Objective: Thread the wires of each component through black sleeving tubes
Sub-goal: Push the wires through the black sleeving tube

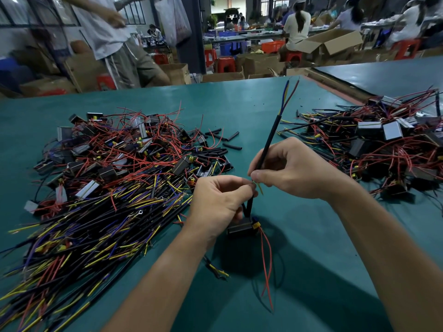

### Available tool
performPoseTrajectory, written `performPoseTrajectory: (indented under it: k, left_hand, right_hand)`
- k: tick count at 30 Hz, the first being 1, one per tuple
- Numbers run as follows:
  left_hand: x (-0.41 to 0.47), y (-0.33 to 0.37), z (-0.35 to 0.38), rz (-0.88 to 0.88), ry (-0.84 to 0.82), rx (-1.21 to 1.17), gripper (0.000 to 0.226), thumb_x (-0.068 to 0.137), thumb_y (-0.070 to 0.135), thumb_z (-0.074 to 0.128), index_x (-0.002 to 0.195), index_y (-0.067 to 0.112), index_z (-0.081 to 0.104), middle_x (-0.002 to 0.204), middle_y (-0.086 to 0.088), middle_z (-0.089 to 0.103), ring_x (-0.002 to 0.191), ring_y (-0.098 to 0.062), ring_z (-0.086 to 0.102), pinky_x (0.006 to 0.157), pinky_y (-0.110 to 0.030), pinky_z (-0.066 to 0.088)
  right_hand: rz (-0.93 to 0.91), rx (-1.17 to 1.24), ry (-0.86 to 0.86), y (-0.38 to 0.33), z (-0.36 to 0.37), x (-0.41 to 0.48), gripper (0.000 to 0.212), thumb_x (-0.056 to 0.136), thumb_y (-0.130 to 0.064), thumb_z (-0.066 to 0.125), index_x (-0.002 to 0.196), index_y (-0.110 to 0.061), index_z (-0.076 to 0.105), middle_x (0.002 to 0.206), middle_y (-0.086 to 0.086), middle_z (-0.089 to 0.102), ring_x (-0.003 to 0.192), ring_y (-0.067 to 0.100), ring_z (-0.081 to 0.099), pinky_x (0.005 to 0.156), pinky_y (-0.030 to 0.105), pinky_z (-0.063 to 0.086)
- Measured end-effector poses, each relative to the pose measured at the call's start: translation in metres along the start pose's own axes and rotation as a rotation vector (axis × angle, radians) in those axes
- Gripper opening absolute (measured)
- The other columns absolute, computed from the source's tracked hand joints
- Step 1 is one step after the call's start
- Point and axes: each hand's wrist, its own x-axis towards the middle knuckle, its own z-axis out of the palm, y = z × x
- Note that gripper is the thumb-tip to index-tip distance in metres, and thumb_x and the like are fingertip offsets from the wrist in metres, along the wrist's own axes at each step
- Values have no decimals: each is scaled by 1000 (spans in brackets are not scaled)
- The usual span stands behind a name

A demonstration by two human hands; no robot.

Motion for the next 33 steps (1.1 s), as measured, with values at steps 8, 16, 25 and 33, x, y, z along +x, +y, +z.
performPoseTrajectory:
  k: [8, 16, 25, 33]
  left_hand:
    - [0, -8, -2, 211, 114, 240, 13, 79, 12, 74, 67, 19, 76, 45, 11, 58, 34, -7, 43, 40, -15, 34]
    - [3, -3, -9, 70, -11, 167, 13, 89, 10, 67, 79, 10, 76, 73, -27, 69, 38, -15, 50, 41, -19, 42]
    - [-1, 7, -11, 74, 38, 21, 17, 94, -2, 55, 93, 4, 70, 82, -5, 74, 43, -12, 62, 45, -23, 53]
    - [3, 9, -14, 168, 202, -14, 18, 89, -4, 56, 79, 3, 69, 70, -9, 72, 34, -16, 54, 37, -19, 42]
  right_hand:
    - [37, 10, -15, 0, 0, -1, 12, 86, -5, 67, 75, -8, 71, 66, 18, 66, 57, 16, 55, 55, 30, 44]
    - [18, -12, 22, 3, 0, 0, 11, 87, -7, 68, 77, -10, 70, 63, 13, 66, 56, 21, 55, 53, 33, 44]
    - [38, -23, 14, 4, 1, 1, 12, 88, -7, 67, 78, -11, 70, 68, 7, 69, 59, 16, 60, 59, 41, 51]
    - [44, -16, 19, 4, 1, 1, 13, 89, -7, 66, 77, -12, 70, 70, 6, 70, 64, 25, 64, 66, 42, 54]
